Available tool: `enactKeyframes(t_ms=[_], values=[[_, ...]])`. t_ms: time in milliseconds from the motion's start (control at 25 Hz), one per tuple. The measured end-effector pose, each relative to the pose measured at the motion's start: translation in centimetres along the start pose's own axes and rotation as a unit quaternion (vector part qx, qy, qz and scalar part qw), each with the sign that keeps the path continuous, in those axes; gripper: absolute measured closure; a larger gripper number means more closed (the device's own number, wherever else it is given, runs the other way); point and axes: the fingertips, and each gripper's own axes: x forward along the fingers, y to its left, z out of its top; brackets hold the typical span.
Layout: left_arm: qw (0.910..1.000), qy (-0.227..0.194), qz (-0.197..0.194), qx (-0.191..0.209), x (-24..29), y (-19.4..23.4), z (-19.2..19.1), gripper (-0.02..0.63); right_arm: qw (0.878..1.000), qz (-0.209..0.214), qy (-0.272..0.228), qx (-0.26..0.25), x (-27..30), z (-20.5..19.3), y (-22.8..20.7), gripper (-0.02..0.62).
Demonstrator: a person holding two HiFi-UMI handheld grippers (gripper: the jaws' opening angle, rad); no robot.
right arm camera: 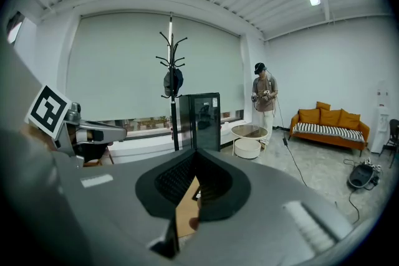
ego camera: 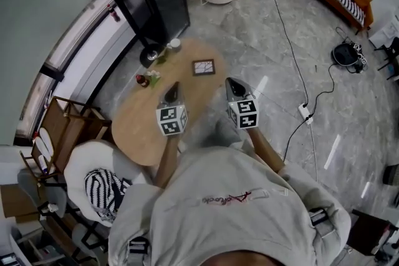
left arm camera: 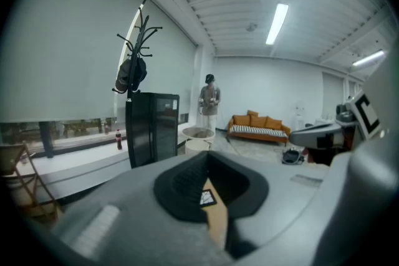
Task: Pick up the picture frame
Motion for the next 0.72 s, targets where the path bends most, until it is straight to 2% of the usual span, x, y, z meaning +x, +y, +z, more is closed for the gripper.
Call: enactKeyframes(t_ms=[320, 720], values=[[0.9998, 0.018, 0.001, -0.003, 2.3, 0.2, -0.9, 0.604, 1.000, 0.003, 0.014, 0.005, 2.0, -0.7, -1.4, 0.589], [0.9996, 0.029, -0.004, -0.003, 8.8, 1.0, -0.1, 0.604, 1.000, 0.006, 0.024, 0.005, 7.2, 0.0, -4.8, 0.589]])
